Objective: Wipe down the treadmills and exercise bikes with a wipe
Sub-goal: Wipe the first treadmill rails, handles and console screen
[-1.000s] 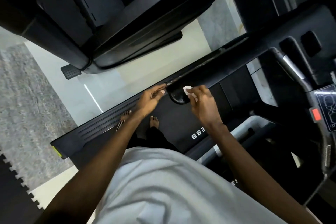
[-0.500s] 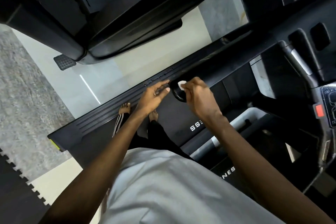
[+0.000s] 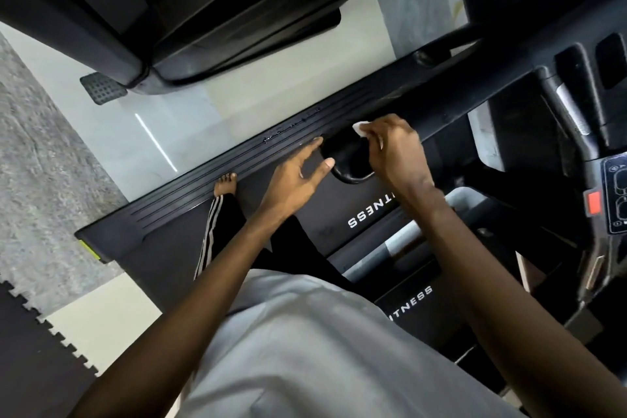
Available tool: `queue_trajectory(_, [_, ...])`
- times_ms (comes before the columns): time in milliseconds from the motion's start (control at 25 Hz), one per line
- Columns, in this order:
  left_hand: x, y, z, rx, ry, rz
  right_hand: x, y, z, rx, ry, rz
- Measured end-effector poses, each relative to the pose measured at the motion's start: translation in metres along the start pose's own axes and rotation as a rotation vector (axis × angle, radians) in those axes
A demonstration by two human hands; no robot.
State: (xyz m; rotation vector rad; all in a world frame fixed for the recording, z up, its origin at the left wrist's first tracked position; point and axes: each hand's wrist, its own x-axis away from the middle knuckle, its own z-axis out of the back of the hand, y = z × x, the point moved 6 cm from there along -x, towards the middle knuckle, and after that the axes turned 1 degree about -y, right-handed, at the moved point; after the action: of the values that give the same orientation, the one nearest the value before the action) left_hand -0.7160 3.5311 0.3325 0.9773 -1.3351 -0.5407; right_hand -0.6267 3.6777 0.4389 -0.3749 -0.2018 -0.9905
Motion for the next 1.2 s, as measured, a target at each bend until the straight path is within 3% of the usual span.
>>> queue_trajectory(200, [0.002,0.003,-0.001,-0.031,-0.002,0.065,-0.020,-0.027,-0.041,0.267,-0.448,0.165])
queue_trajectory(400, [0.000,0.003,0.001,-0.058,-0.013,0.103,-0.054,-0.025,-0.053,0.606,-0.719,0.166])
queue_trajectory(520, [-0.001,-0.002,0.000,-0.047,-0.034,0.137,-0.046,-0.039,-0.063,0.568,-0.802,0.275])
queue_trajectory(640, [-0.002,-0.005,0.000,-0.059,-0.060,0.152,-0.046,-0.024,-0.050,0.410,-0.662,0.196])
queue_trajectory(720, [-0.003,-0.005,0.001,-0.055,-0.064,0.145,-0.050,-0.011,-0.044,0.426,-0.541,0.103])
queue_trajectory(880, [-0.004,0.002,0.003,-0.079,-0.036,0.123,-0.041,-0.035,-0.066,0.456,-0.674,0.261])
queue_trajectory(960, [-0.004,0.004,0.005,-0.097,-0.030,0.113,-0.047,-0.028,-0.060,0.448,-0.660,0.219])
queue_trajectory(1040, [-0.006,0.003,0.006,-0.111,-0.043,0.103,-0.055,-0.007,-0.040,0.494,-0.524,0.105])
queue_trajectory(1120, [-0.007,0.002,0.005,-0.136,-0.057,0.087,-0.048,0.015,-0.016,0.409,-0.276,-0.011])
queue_trajectory(1200, [-0.009,0.005,0.005,-0.153,-0.062,0.063,-0.018,0.014,-0.010,0.254,-0.106,0.037])
